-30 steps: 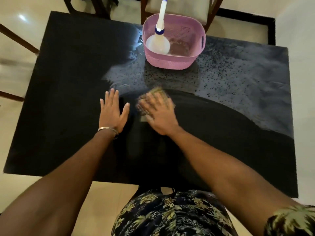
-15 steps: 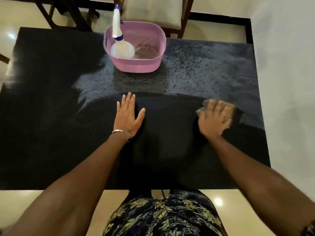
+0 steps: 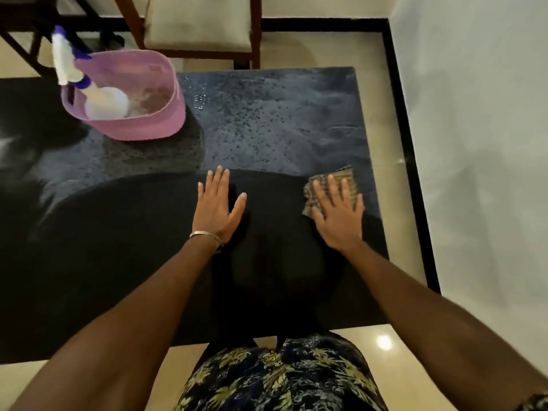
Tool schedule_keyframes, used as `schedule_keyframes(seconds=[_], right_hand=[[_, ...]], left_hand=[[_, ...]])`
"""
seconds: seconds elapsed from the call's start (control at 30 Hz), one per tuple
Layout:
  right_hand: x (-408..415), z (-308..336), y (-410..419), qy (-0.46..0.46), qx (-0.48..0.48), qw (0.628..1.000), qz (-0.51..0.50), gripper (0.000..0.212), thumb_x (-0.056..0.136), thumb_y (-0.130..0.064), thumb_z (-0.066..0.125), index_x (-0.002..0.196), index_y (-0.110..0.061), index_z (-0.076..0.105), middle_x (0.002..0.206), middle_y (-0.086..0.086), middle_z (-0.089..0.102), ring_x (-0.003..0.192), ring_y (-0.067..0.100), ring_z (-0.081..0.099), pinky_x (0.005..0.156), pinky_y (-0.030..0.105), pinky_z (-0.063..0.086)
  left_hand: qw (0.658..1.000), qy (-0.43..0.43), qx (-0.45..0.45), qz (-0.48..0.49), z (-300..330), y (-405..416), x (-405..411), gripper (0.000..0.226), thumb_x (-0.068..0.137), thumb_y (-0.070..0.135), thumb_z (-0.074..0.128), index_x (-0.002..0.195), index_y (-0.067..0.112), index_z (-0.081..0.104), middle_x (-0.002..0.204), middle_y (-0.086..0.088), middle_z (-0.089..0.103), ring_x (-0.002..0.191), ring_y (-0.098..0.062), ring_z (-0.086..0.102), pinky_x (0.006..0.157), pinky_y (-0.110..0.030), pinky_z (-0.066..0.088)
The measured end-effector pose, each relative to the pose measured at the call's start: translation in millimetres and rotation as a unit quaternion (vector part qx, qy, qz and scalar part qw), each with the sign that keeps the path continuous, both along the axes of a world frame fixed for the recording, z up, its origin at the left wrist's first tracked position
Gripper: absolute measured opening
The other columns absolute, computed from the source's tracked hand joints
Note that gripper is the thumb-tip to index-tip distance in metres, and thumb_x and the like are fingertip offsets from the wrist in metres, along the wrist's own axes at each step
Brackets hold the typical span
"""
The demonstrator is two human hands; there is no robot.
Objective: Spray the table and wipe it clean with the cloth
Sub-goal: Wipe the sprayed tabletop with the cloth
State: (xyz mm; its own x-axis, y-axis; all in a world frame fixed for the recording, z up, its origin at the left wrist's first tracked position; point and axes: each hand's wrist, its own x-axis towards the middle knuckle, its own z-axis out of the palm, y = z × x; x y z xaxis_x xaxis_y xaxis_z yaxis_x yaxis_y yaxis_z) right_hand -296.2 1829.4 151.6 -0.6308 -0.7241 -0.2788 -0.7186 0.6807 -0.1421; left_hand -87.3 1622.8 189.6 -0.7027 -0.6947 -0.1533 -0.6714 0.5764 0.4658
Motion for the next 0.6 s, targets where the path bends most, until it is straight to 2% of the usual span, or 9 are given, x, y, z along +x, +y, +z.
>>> schedule_keyframes(seconds=[0.1, 0.27, 0.43, 0.6], right_hand=[[-38, 2, 13, -0.011, 0.011, 0.999, -0.048, 0.064, 0.098, -0.055, 0.025, 0.157, -0.045, 0.002, 0.169, -0.004, 0.003, 0.155, 0.027, -0.001, 0.119, 0.064, 0.001], [-37, -1, 22, -0.019, 0.001, 0.994, -0.112, 0.063, 0.099, -0.054, 0.025, 0.157, -0.045, 0.0, 0.169, -0.003, -0.001, 0.154, 0.029, -0.003, 0.119, 0.064, 0.004], [-22, 0, 42, -0.018, 0.011, 0.992, -0.122, 0.065, 0.1, -0.053, 0.027, 0.156, -0.046, -0.007, 0.169, -0.002, -0.004, 0.154, 0.03, -0.006, 0.119, 0.064, 0.007], [-6, 1, 57, 0.0, 0.016, 0.992, -0.127, 0.067, 0.098, -0.055, 0.026, 0.155, -0.045, -0.006, 0.169, 0.0, 0.007, 0.154, 0.031, 0.004, 0.119, 0.062, 0.012]], left_hand=[[1.0, -0.004, 0.005, -0.011, 1, 22, -24, 0.077, 0.092, 0.062, 0.016, 0.153, 0.015, 0.012, 0.162, -0.001, 0.004, 0.148, -0.016, -0.007, 0.12, -0.039, -0.006], [0.999, -0.007, 0.005, -0.037, 6, 42, -55, 0.077, 0.093, 0.062, 0.016, 0.153, 0.016, 0.009, 0.162, 0.001, 0.001, 0.148, -0.014, -0.009, 0.12, -0.037, -0.007], [0.997, -0.011, 0.01, -0.07, 2, 39, -83, 0.078, 0.092, 0.063, 0.015, 0.154, 0.016, 0.008, 0.162, 0.0, 0.001, 0.148, -0.015, -0.009, 0.12, -0.039, -0.005], [0.995, -0.012, 0.016, -0.099, -6, 29, -114, 0.079, 0.091, 0.064, 0.013, 0.154, 0.017, 0.004, 0.162, 0.0, -0.001, 0.148, -0.015, -0.011, 0.12, -0.039, -0.006]])
